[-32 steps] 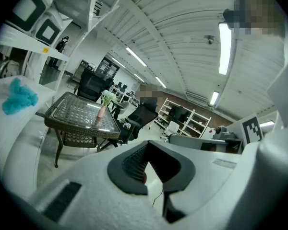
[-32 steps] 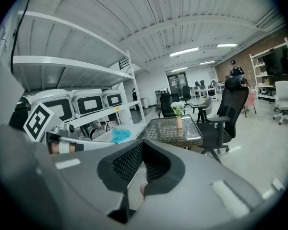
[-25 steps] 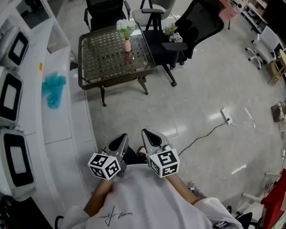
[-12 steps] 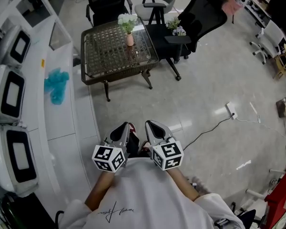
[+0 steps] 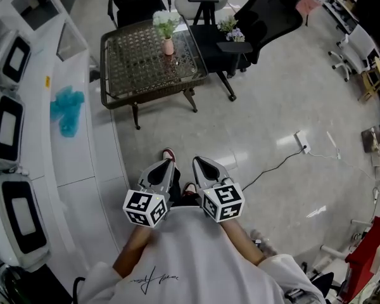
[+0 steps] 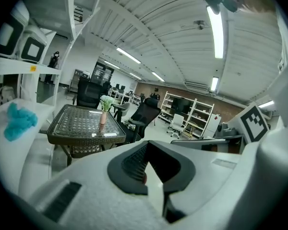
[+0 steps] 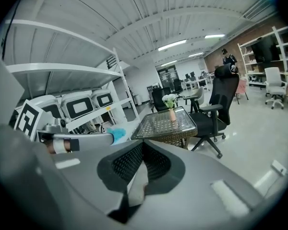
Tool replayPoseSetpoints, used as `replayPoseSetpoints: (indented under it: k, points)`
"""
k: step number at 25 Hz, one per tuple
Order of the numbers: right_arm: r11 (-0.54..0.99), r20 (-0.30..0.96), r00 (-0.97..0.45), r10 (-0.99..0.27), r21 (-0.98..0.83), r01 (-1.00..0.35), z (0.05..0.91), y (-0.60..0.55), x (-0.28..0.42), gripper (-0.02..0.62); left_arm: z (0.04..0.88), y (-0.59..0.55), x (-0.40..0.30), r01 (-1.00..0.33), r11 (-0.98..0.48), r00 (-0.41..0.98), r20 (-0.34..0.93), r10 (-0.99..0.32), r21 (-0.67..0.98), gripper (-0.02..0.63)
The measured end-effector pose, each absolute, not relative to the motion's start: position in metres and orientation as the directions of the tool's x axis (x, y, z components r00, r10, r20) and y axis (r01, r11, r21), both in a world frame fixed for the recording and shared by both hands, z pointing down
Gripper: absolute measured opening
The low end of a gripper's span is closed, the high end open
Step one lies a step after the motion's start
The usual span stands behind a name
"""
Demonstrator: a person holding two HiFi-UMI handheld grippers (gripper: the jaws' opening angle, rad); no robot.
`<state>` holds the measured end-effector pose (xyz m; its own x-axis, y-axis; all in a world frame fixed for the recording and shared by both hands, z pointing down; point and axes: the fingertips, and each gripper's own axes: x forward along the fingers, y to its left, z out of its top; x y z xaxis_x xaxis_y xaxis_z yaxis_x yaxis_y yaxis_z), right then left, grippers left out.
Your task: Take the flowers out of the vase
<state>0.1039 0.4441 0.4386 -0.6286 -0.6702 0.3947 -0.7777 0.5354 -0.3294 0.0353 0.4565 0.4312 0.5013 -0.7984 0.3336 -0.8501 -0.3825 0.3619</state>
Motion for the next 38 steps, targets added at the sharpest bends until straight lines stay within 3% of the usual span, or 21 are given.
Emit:
replayPoseSetpoints:
  k: [11, 38]
  points:
    - [0.568, 0.392, -0.651, -0.65, -0.317, -0.759, 0.435, 0.405, 0.088, 0.006, 0.438, 0.407, 0.017, -0.876, -0.322, 0.448, 0.359, -0.819, 0.36, 0.005]
    - [0.589, 0.397, -0.664, -0.634, -0.309, -0.747, 0.424, 0.257, 0.02, 0.006, 0.415, 0.259, -0.045, -0.866, -0.337, 0.461, 0.332, -0.823, 0.369, 0.003]
